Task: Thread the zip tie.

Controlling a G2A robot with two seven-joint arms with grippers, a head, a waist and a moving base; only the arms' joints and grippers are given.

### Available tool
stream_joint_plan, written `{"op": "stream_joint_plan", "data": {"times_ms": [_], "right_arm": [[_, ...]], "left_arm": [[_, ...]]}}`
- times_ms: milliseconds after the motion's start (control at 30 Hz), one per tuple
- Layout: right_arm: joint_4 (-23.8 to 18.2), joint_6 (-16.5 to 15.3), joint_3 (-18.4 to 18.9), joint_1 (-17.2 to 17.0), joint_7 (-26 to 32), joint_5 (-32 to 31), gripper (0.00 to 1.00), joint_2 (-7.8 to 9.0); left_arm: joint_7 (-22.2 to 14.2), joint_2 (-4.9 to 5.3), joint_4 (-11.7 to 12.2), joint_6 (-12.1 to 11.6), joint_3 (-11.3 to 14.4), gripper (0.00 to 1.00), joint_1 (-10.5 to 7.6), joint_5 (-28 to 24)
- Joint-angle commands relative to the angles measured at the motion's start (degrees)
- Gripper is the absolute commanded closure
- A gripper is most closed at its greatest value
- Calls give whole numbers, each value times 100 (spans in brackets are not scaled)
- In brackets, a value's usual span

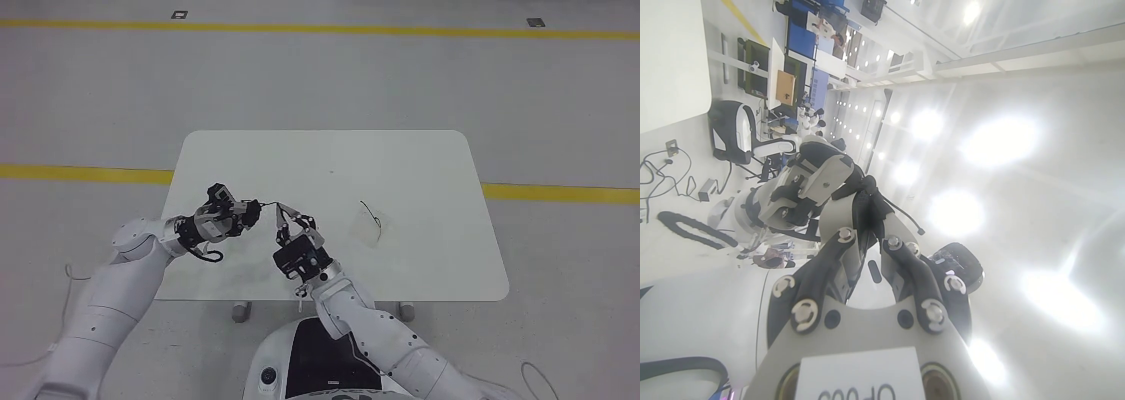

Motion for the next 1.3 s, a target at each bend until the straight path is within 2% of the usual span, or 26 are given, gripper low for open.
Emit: {"op": "stream_joint_plan", "data": {"times_ms": [0,633,1267], "right_arm": [[-11,0,14,-13,4,0,100,7],[-98,0,109,-82,98,0,100,64],[-129,0,255,-152,163,0,100,87]], "left_arm": [[0,-2,3,0,2,100,-3,2],[33,-18,37,41,38,100,-34,32],[20,-48,200,50,105,100,-129,31]]}}
